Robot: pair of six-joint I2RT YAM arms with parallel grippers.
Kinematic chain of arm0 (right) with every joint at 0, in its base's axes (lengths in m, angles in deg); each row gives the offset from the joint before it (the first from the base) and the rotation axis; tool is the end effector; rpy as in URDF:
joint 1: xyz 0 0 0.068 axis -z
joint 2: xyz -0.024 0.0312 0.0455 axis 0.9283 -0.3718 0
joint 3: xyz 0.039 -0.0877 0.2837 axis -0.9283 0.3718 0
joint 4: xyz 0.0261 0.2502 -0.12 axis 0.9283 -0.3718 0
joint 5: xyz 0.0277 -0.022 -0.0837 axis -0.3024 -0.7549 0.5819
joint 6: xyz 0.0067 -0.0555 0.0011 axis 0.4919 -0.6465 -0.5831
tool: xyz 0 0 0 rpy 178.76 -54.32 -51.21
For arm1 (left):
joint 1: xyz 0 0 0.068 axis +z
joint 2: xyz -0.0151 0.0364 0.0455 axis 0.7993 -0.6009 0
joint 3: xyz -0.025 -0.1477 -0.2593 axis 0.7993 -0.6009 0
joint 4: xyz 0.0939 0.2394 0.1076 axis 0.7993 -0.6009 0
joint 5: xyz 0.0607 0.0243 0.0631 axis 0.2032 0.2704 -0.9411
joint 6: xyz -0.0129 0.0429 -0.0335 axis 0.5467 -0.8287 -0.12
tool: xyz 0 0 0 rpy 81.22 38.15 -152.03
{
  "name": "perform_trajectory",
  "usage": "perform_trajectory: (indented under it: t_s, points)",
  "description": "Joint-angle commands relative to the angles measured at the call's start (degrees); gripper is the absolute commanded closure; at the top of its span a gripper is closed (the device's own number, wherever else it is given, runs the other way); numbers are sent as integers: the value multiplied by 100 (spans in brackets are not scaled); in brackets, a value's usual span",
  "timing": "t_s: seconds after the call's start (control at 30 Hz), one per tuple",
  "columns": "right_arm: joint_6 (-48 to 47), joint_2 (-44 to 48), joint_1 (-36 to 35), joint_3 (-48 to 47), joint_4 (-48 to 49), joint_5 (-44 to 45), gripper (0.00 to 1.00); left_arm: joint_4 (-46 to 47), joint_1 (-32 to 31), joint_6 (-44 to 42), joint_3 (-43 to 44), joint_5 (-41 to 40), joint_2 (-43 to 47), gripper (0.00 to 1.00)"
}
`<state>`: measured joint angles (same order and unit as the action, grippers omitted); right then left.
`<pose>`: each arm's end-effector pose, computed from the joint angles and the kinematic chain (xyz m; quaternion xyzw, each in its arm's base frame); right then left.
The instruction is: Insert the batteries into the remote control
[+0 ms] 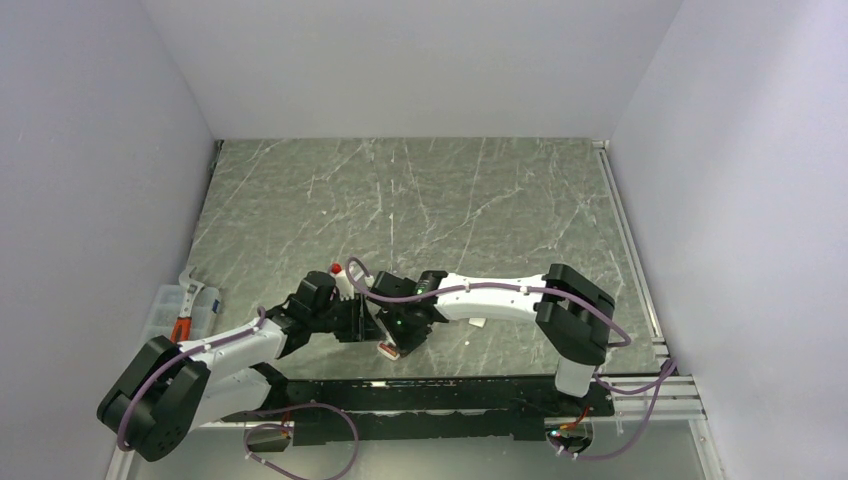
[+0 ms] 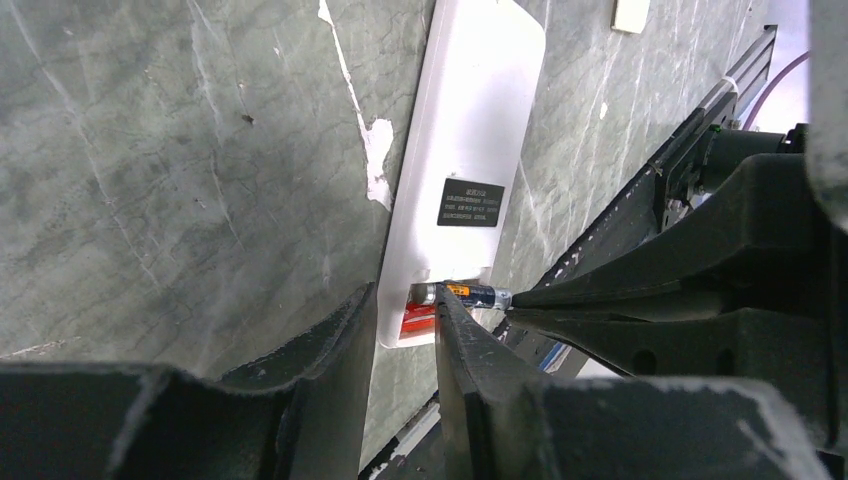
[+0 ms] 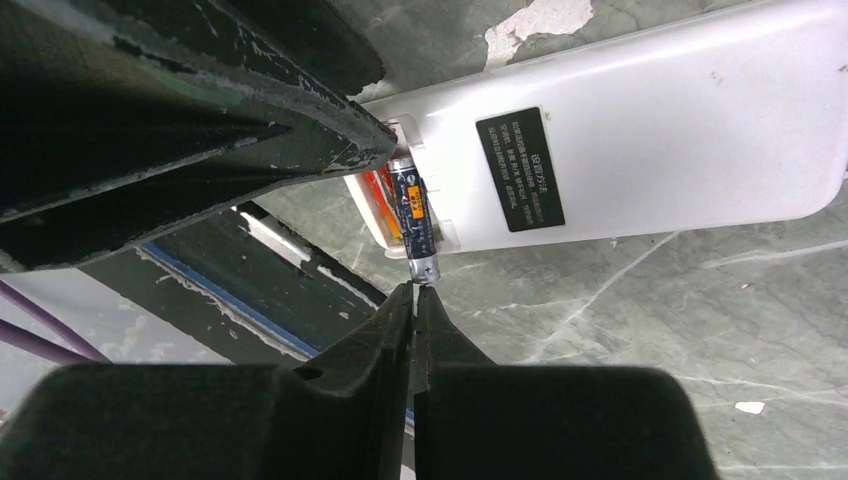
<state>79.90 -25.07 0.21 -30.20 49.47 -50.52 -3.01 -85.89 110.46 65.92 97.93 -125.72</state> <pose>0.1341 0.3426 0.1948 -0.2901 0.9411 0.1629 0.0604 0.1443 -0.1150 0.1393 0.0402 0.8932 -0.4126 0.1743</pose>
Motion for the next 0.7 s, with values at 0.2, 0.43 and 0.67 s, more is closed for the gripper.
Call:
perform_trajectory:
  t_s: [0.2, 0.43, 0.67]
  points:
    - [39, -72, -33, -25, 183, 17, 93, 172, -23, 7, 58, 171, -5, 67]
    - [29, -133, -33, -115, 186, 35, 93, 215, -23, 29, 50, 217, -24, 67]
    - [39, -199, -28, -203, 188, 79, 93, 244, -23, 51, 24, 267, -19, 69]
